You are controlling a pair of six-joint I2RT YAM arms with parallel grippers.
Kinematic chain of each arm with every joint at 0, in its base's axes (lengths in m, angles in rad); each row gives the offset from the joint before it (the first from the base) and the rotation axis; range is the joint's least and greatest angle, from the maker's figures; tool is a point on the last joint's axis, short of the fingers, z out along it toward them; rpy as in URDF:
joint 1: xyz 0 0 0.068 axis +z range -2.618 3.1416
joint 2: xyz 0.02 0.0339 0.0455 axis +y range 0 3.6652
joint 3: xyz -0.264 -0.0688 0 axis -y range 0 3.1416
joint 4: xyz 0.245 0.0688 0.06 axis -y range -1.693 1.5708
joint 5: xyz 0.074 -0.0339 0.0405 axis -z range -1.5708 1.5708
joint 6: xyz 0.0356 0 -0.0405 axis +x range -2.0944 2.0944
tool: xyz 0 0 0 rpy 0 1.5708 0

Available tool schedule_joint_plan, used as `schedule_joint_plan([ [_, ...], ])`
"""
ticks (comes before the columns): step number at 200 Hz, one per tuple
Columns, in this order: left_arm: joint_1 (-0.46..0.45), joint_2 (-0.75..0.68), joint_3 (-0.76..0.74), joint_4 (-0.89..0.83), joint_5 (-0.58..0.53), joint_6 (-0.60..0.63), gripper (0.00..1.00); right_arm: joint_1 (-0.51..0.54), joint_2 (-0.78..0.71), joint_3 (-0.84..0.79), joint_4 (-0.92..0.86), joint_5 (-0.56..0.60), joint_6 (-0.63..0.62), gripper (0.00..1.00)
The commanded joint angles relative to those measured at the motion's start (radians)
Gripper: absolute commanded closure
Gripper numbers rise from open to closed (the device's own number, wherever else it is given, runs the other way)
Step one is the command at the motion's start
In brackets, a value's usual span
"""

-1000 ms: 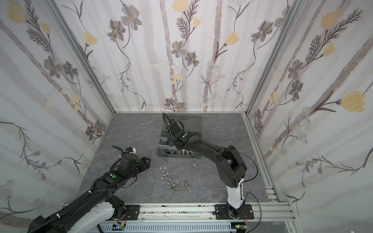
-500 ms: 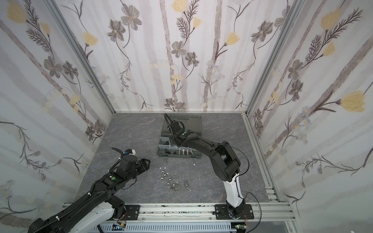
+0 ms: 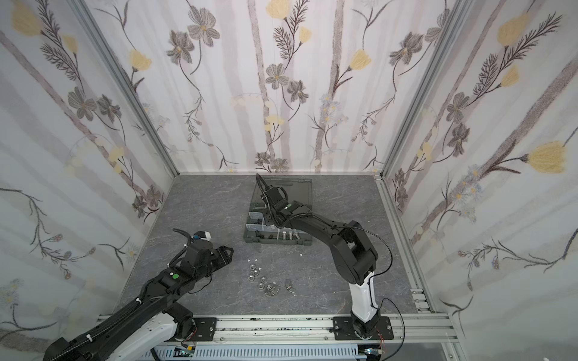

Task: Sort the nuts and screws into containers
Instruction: 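Open the right gripper to drop the wing nut into the compartment, then withdraw the right gripper from the box while the left gripper reaches toward a wing nut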

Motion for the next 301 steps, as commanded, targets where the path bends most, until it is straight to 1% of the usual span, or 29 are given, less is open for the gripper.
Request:
schedule_joint_plan([
  [1, -0.002, 0.001, 0.002, 0.016, 0.007, 0.007, 0.38, -0.002, -0.027, -0.017, 0.039, -0.012, 0.013, 0.61],
  [52, -0.028, 0.022, 0.015, 0.016, 0.012, 0.015, 0.40, -0.001, -0.062, -0.056, 0.054, -0.023, 0.024, 0.61],
  [74, -0.064, 0.032, 0.027, 0.016, -0.006, 0.031, 0.42, -0.001, -0.078, -0.072, 0.060, -0.028, 0.032, 0.61],
  [113, -0.196, 0.090, 0.066, 0.014, -0.036, 0.084, 0.47, -0.003, -0.113, -0.124, 0.084, -0.028, 0.054, 0.61],
  [150, -0.344, 0.241, 0.171, 0.010, -0.038, 0.187, 0.48, -0.006, -0.174, -0.178, 0.106, -0.034, 0.074, 0.61],
  [182, -0.475, 0.381, 0.275, -0.021, -0.076, 0.252, 0.48, -0.017, -0.267, -0.249, 0.117, -0.020, 0.081, 0.61],
  [212, -0.569, 0.482, 0.330, -0.066, -0.090, 0.266, 0.50, -0.043, -0.391, -0.363, 0.128, -0.013, 0.089, 0.60],
  [240, -0.623, 0.520, 0.331, -0.084, -0.094, 0.255, 0.55, -0.073, -0.503, -0.483, 0.132, -0.006, 0.105, 0.60],
  [244, -0.630, 0.523, 0.329, -0.085, -0.093, 0.252, 0.56, -0.078, -0.543, -0.498, 0.133, -0.004, 0.109, 0.59],
  [260, -0.649, 0.532, 0.326, -0.090, -0.087, 0.243, 0.58, -0.092, -0.613, -0.560, 0.134, 0.004, 0.124, 0.59],
  [301, -0.705, 0.585, 0.344, -0.093, -0.087, 0.235, 0.62, -0.119, -0.731, -0.668, 0.143, 0.015, 0.160, 0.58],
])
